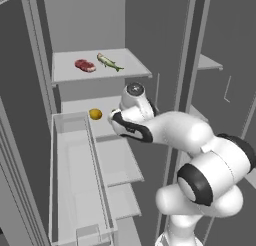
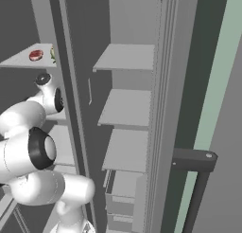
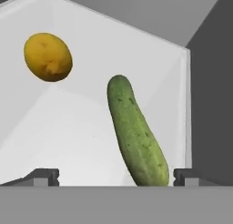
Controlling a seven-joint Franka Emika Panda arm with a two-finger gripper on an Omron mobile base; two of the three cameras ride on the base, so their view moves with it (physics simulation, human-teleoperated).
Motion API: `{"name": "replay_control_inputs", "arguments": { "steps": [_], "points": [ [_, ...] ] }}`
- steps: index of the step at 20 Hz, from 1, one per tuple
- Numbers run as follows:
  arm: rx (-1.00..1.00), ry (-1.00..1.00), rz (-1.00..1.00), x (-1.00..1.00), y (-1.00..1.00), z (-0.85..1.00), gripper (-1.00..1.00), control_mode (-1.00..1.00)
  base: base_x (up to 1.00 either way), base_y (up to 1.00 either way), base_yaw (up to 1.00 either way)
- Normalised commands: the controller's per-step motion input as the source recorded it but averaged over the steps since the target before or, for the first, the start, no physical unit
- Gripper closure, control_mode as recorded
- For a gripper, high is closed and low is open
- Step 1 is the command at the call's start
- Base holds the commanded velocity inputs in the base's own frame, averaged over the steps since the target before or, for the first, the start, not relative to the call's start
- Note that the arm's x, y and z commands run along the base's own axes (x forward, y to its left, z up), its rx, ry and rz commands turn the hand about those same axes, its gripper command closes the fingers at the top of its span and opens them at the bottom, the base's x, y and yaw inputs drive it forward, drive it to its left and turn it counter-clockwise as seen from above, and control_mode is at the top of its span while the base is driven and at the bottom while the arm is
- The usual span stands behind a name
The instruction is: Gather the cucumber and lemon from the fridge and place them on a tray on the dining counter. Then gather the steak and fish from the fridge and place them on the other tray.
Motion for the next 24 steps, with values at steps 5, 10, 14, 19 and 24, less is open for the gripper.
{"name": "replay_control_inputs", "arguments": {
  "steps": [5,10,14,19,24],
  "points": [
    [-0.04,0.00,0.00,0.42,0.09,-0.15,-1.00,-1.00,0.00,0.00,0.00],
    [-0.06,0.00,0.00,0.35,0.07,-0.21,-1.00,-1.00,0.00,0.00,0.00],
    [-0.05,0.00,0.00,0.33,0.06,-0.17,-1.00,-1.00,0.00,0.00,0.00],
    [-0.04,0.00,0.00,0.24,0.03,-0.18,-1.00,-1.00,0.00,0.00,0.00],
    [-0.04,0.00,0.00,0.15,0.00,-0.20,-1.00,-1.00,0.00,0.00,0.00]
  ]
}}
